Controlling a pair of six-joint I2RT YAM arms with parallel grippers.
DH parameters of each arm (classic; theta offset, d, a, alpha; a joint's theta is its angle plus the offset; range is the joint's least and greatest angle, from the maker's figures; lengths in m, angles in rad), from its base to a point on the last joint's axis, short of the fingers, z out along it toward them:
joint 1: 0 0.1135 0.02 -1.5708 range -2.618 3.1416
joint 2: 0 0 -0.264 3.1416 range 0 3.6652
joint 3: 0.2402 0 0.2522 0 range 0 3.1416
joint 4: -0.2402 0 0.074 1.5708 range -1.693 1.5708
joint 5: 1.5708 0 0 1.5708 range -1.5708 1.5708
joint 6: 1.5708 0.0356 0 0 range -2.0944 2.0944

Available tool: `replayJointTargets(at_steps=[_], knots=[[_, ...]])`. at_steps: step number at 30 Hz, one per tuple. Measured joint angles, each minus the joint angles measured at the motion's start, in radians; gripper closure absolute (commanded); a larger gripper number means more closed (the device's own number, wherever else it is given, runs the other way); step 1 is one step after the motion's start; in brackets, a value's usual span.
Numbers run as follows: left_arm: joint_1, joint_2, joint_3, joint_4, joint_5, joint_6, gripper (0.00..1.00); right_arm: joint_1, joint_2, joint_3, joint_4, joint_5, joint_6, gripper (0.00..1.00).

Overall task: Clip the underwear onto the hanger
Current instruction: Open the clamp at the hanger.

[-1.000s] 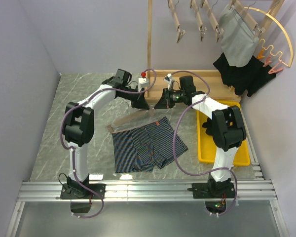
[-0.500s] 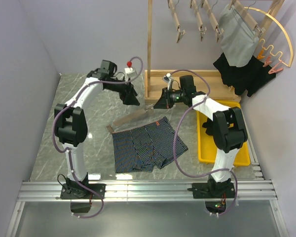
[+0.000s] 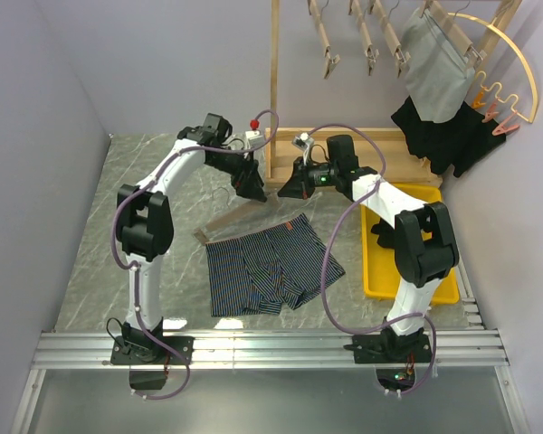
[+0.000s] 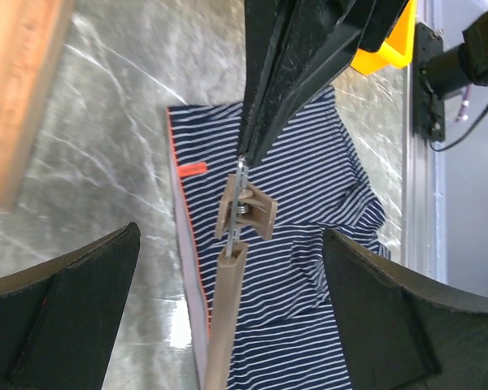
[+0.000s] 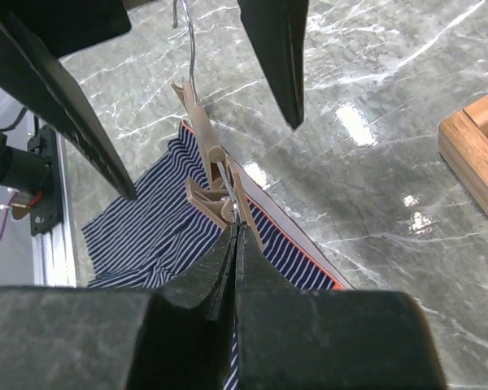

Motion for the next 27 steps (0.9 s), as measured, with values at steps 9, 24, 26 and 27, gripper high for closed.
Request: replayJointTargets(at_steps=[9, 24, 26, 27], knots=[[-0.025, 0.009, 0.000, -0.073, 0.001, 0.045, 0.10, 0.015, -0.011, 0.000, -0.014, 0.011, -0.027, 1.00], [-0.029, 0.022, -0.050, -0.005, 0.026, 0.039, 0.30, 0.022, -0.013, 0.000, -0.022, 0.010, -0.024, 1.00], [-0.029, 0.022, -0.074, 0.026, 0.026, 0.023, 0.33, 0.023, -0.013, 0.000, -0.022, 0.009, -0.024, 1.00], [-0.029, 0.022, -0.080, 0.033, 0.026, 0.018, 0.35, 0.023, -0.013, 0.000, -0.022, 0.007, -0.024, 1.00]])
